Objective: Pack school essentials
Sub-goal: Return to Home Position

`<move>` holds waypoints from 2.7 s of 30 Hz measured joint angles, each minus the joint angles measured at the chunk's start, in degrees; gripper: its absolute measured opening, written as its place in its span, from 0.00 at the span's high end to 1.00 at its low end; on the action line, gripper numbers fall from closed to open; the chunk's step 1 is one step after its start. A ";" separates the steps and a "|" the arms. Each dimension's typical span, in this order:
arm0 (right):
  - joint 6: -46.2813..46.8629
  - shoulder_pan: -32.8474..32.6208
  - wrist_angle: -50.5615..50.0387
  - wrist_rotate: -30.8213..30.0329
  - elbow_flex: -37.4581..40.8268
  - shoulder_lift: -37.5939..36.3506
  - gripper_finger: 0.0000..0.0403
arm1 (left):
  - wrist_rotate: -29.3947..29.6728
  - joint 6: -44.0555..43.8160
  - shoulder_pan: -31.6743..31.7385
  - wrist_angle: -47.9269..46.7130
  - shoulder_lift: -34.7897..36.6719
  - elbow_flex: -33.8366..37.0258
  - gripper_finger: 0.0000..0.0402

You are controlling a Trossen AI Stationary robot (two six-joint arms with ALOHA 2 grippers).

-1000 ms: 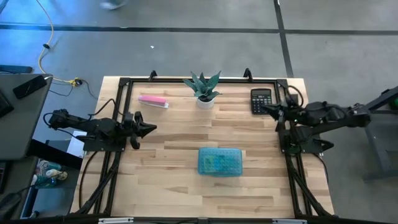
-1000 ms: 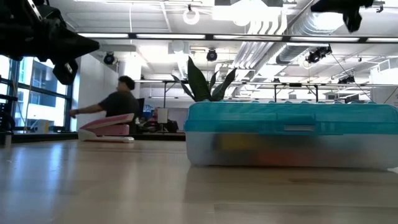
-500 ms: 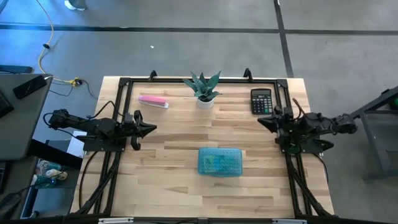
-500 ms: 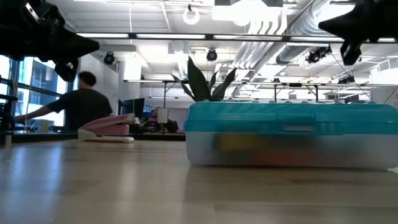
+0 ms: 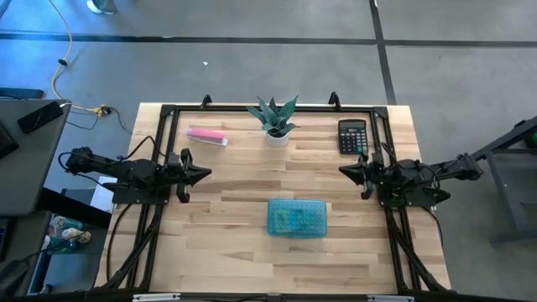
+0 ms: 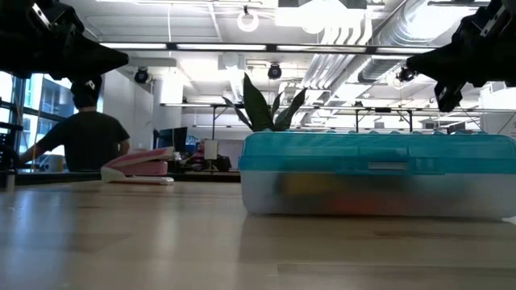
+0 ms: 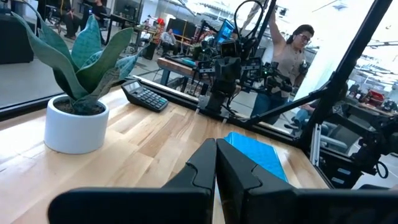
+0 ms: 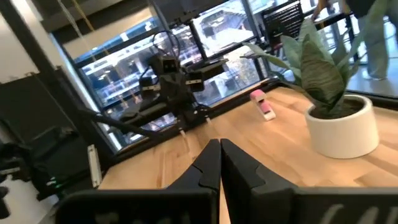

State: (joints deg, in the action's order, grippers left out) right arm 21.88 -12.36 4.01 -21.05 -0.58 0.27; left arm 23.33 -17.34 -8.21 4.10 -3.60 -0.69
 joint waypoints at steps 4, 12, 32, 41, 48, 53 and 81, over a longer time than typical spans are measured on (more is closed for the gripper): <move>-0.66 0.00 0.07 -2.83 0.00 0.14 1.00 | -0.04 0.00 0.00 0.00 0.00 0.00 1.00; -5.29 0.00 0.07 -2.87 0.02 0.15 1.00 | -0.04 0.00 0.00 0.00 0.00 0.00 1.00; 3.68 0.00 0.07 -2.76 0.07 0.15 1.00 | -0.04 0.00 -0.01 0.02 0.00 0.00 1.00; 3.64 0.00 0.07 -2.76 0.07 0.15 1.00 | -0.04 0.00 0.00 0.02 0.00 0.00 1.00; 3.64 0.00 0.07 -2.78 0.09 0.15 1.00 | -0.04 0.00 -0.01 0.02 0.00 0.00 1.00; 3.64 0.00 0.07 -2.78 0.09 0.15 1.00 | -0.04 0.00 0.00 0.02 0.00 0.00 1.00; 3.64 0.00 0.07 -2.78 0.11 0.15 1.00 | -0.04 -0.02 0.00 0.02 0.00 -0.02 1.00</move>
State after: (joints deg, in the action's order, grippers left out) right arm 25.52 -12.36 4.08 -23.83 -0.47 0.43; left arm 23.29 -17.36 -8.21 4.12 -3.60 -0.71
